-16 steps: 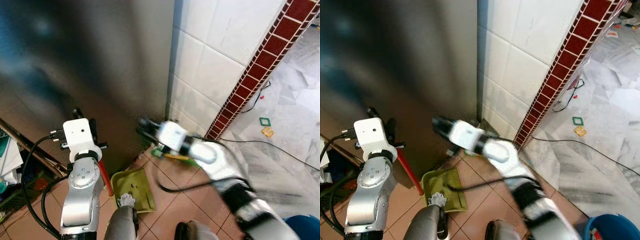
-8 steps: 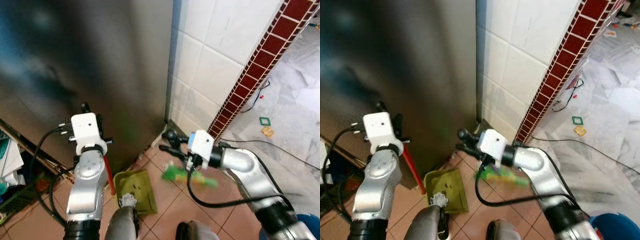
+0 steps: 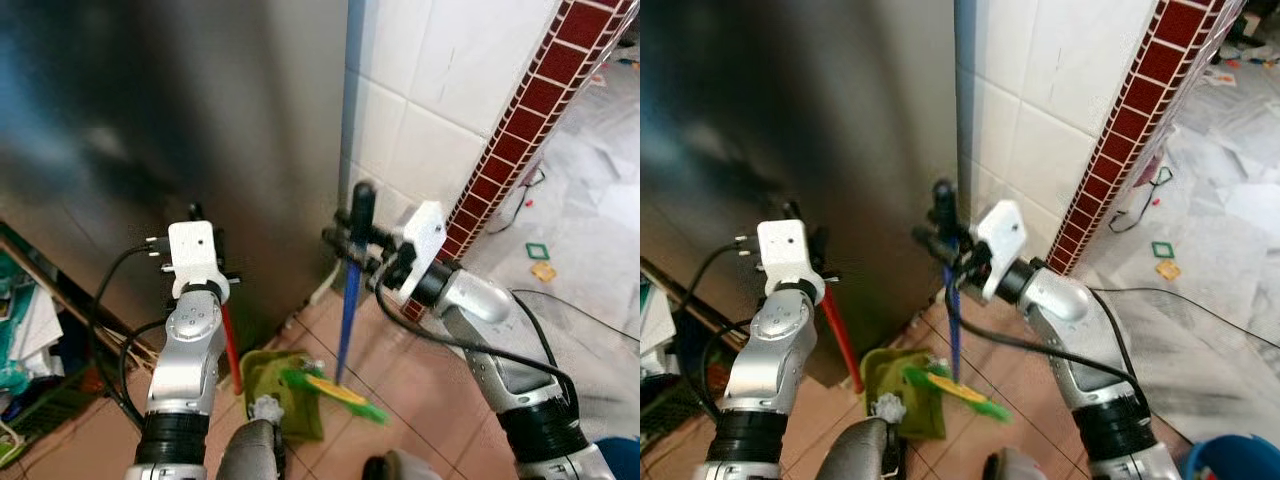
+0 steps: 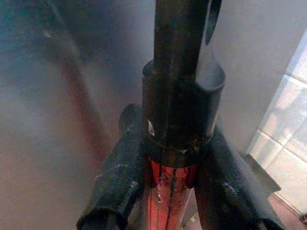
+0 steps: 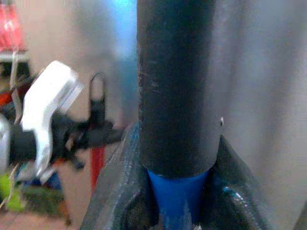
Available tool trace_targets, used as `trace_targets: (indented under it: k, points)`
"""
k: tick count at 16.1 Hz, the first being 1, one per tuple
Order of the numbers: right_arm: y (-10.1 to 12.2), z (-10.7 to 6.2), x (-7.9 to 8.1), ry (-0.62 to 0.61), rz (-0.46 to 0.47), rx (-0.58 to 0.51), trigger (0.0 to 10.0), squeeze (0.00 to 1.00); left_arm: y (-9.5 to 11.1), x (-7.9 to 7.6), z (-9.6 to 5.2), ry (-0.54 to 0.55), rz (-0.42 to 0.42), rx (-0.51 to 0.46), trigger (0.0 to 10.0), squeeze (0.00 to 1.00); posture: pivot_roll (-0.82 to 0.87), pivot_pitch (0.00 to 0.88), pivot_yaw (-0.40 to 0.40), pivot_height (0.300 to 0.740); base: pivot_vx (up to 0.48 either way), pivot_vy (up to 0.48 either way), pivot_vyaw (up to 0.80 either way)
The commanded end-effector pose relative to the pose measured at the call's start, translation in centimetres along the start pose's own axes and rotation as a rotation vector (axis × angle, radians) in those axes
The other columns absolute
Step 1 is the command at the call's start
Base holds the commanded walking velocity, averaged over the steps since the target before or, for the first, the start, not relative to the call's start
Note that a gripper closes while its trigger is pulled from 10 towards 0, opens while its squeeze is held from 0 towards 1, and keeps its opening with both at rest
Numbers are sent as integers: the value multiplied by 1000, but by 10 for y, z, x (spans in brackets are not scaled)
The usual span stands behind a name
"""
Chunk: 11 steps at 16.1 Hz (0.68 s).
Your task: Sweep floor
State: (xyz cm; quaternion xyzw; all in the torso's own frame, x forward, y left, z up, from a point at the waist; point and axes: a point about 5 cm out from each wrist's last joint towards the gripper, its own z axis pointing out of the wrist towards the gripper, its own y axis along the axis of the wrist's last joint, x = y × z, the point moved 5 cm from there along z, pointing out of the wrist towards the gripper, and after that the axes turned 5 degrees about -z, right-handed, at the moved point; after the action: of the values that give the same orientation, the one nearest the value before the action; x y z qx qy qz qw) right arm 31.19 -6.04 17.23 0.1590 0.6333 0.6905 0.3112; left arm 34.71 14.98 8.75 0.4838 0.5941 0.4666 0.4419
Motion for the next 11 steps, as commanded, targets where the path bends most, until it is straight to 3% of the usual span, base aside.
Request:
trace_targets:
  k: [1, 7, 11]
  points:
    - [25, 4, -5, -34, -23, -85, 10000, 0, -14, -12, 0, -54, -7, 52, 10000, 0, -58, 42, 50, 740, 0, 0, 0]
    - [58, 8, -48, -206, -73, -145, 10000, 0, -33, -31, 3, -153, -4, 114, 10000, 0, -75, 17, 46, 740, 0, 0, 0]
    - [42, 4, -57, -242, -100, -91, 10000, 0, -42, -46, 1, -247, 1, 152, 10000, 0, -62, 15, 37, 740, 0, 0, 0]
